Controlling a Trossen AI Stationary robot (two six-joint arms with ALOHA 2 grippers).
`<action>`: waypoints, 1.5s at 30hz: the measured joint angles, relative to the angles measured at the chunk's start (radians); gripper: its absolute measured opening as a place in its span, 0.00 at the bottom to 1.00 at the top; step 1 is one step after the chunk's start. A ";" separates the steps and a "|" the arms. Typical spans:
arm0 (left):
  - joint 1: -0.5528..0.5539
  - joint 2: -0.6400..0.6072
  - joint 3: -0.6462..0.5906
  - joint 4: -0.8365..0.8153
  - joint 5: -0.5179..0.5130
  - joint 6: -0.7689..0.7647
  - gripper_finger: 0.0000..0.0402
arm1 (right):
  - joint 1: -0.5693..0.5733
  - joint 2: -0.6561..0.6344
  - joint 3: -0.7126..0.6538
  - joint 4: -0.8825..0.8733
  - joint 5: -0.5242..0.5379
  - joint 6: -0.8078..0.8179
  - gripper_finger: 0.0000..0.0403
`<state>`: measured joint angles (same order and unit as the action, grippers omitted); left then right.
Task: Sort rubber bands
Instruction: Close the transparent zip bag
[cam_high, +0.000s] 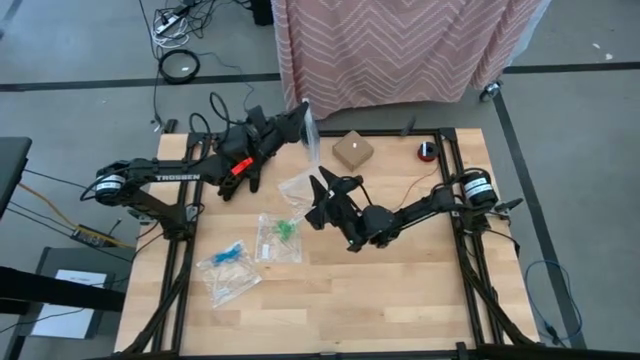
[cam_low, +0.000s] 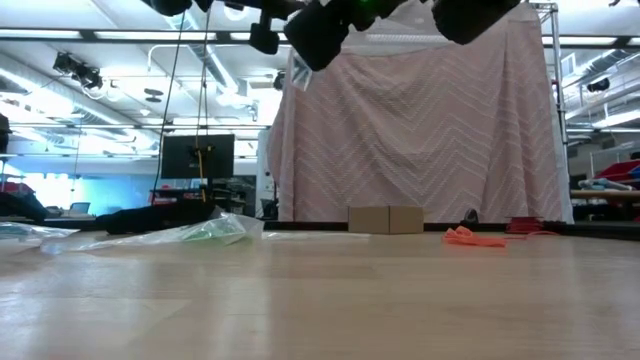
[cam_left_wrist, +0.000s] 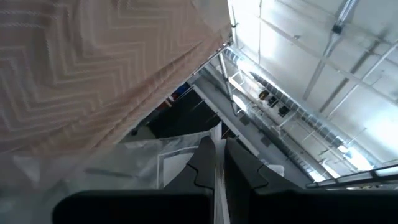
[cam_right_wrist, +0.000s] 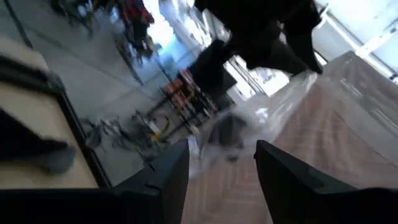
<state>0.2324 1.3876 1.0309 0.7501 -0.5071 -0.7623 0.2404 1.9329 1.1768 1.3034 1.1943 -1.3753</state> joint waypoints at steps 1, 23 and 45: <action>0.004 0.000 -0.003 0.010 0.003 0.000 0.05 | 0.004 -0.002 0.000 0.004 0.010 -0.014 0.43; 0.016 -0.001 -0.004 0.026 0.052 0.000 0.05 | -0.056 -0.006 0.000 0.096 -0.104 -0.086 0.42; 0.017 -0.001 -0.004 0.047 0.052 0.021 0.05 | -0.072 -0.006 0.000 0.103 -0.178 -0.161 0.38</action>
<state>0.2497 1.3869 1.0267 0.7975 -0.4549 -0.7410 0.1684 1.9270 1.1767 1.4063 1.0163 -1.5361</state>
